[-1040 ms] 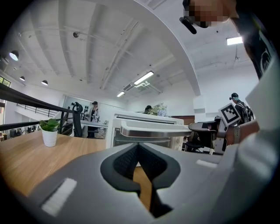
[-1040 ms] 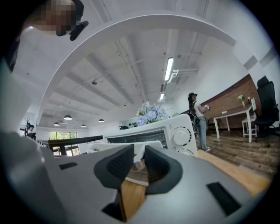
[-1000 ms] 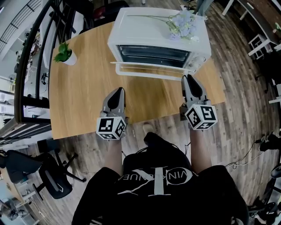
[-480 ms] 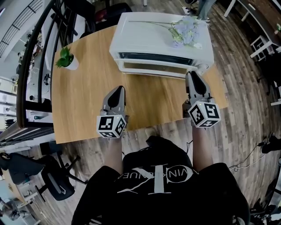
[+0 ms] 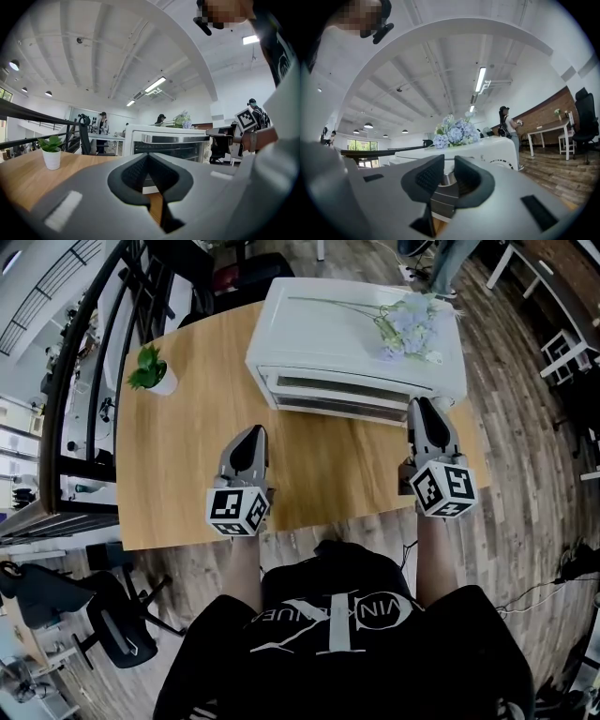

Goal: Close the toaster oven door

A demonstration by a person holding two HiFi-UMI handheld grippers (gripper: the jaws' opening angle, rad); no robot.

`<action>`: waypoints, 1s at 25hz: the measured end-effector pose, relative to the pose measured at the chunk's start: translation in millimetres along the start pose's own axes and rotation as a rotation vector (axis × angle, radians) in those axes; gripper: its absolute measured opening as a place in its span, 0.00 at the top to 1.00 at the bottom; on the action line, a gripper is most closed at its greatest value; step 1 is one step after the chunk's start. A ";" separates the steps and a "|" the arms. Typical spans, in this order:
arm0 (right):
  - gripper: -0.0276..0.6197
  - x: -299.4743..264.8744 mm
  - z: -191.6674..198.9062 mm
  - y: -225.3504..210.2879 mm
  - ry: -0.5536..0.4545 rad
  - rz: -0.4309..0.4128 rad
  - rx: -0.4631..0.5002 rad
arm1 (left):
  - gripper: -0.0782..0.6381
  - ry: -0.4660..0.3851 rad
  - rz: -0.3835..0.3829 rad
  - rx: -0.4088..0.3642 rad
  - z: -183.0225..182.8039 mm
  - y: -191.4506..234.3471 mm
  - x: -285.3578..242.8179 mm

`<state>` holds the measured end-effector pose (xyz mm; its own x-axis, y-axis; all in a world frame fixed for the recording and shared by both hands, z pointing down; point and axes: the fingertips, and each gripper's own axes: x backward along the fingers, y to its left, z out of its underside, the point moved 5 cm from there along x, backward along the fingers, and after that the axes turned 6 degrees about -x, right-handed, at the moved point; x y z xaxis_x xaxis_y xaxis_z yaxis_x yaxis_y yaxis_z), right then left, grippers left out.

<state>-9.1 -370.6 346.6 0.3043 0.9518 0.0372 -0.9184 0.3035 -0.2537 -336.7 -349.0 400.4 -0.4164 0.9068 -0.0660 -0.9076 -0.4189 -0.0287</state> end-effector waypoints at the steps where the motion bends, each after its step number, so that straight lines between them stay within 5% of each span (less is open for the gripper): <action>1: 0.85 -1.4 -0.8 -0.3 -0.002 0.001 0.003 | 0.88 -0.001 -0.002 0.000 -0.4 1.1 -0.5; 25: 0.85 17.6 -4.0 15.1 -0.045 0.011 0.009 | 0.88 -0.044 -0.034 0.008 -2.4 16.6 24.5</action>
<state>-16.6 -349.5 339.6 0.2827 0.9560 0.0782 -0.9240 0.2933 -0.2455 -361.8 -333.9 396.0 -0.3873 0.9217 -0.0209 -0.9215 -0.3877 -0.0219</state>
